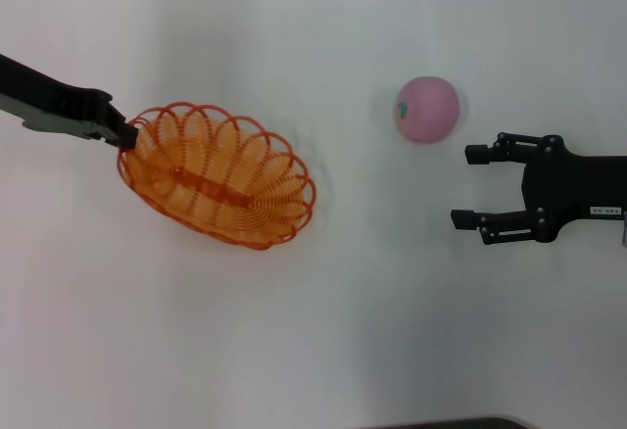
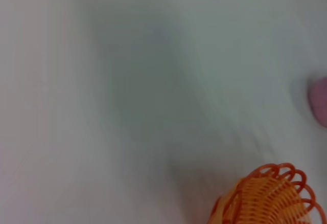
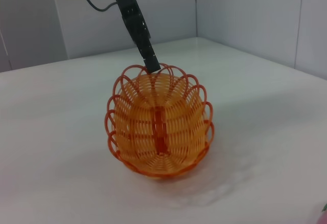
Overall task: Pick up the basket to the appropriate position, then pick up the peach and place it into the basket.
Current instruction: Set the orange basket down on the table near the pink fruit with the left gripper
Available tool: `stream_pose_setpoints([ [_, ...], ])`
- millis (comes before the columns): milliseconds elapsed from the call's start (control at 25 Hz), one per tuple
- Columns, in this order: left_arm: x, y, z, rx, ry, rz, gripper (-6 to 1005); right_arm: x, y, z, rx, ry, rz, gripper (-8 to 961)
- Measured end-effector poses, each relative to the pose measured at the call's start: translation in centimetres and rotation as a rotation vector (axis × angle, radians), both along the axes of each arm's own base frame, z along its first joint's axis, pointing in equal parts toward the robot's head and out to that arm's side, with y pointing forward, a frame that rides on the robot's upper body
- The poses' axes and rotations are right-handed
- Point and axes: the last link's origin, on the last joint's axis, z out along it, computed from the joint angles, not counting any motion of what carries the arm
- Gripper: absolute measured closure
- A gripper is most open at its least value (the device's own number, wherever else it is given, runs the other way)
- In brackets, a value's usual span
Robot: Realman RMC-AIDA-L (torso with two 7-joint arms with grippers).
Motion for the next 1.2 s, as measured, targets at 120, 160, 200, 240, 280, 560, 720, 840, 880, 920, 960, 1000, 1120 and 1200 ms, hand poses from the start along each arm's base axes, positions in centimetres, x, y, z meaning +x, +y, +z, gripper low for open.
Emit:
stream_pose_setpoints([
  [120,-0.4,-0.2,0.0,0.007,-0.066,0.033,965,0.0,0.0,-0.1,-0.001,-0.001,0.0,52],
  [160,-0.5,-0.4,0.0,0.006,-0.088,0.044,965,0.0,0.0,-0.1,-0.002,-0.002,0.0,52],
  [200,-0.6,-0.5,0.1,0.005,-0.115,0.056,966,0.0,0.0,-0.1,-0.002,-0.002,0.0,52],
  [240,-0.8,-0.6,0.1,0.006,-0.132,0.065,966,0.0,0.0,-0.1,-0.002,-0.002,0.0,52],
  [280,-0.9,-0.8,0.2,0.008,-0.155,0.077,966,0.0,0.0,-0.2,-0.002,-0.002,-0.001,52],
  [560,-1.7,-1.6,0.3,0.016,-0.28,0.15,966,0.1,-0.2,-0.1,0.004,-0.004,-0.001,51],
  [720,-2.0,-2.1,0.3,0.017,-0.32,0.166,966,0.2,-0.2,-0.1,0.005,-0.007,-0.002,51],
  [840,-2.2,-2.5,0.1,0.023,-0.356,0.183,966,0.3,-0.2,-0.2,0.005,-0.009,-0.003,51],
  [880,-2.3,-2.7,0.1,0.024,-0.366,0.187,966,0.3,-0.2,-0.2,0.005,-0.01,-0.004,51],
  [920,-2.4,-2.8,0.0,0.027,-0.375,0.192,965,0.3,-0.2,-0.2,0.005,-0.011,-0.005,51],
  [960,-2.5,-2.9,-0.1,0.032,-0.385,0.197,965,0.3,-0.2,-0.2,0.006,-0.011,-0.006,51],
  [1000,-2.6,-3.1,-0.2,0.036,-0.396,0.205,965,0.4,-0.2,-0.2,0.008,-0.013,-0.008,51],
  [1120,-2.9,-3.6,-0.7,0.05,-0.409,0.219,965,0.4,-0.2,-0.2,0.008,-0.013,-0.01,51],
  [1200,-3.2,-4.0,-1.0,0.065,-0.411,0.226,965,0.4,-0.2,-0.2,0.007,-0.012,-0.013,51],
])
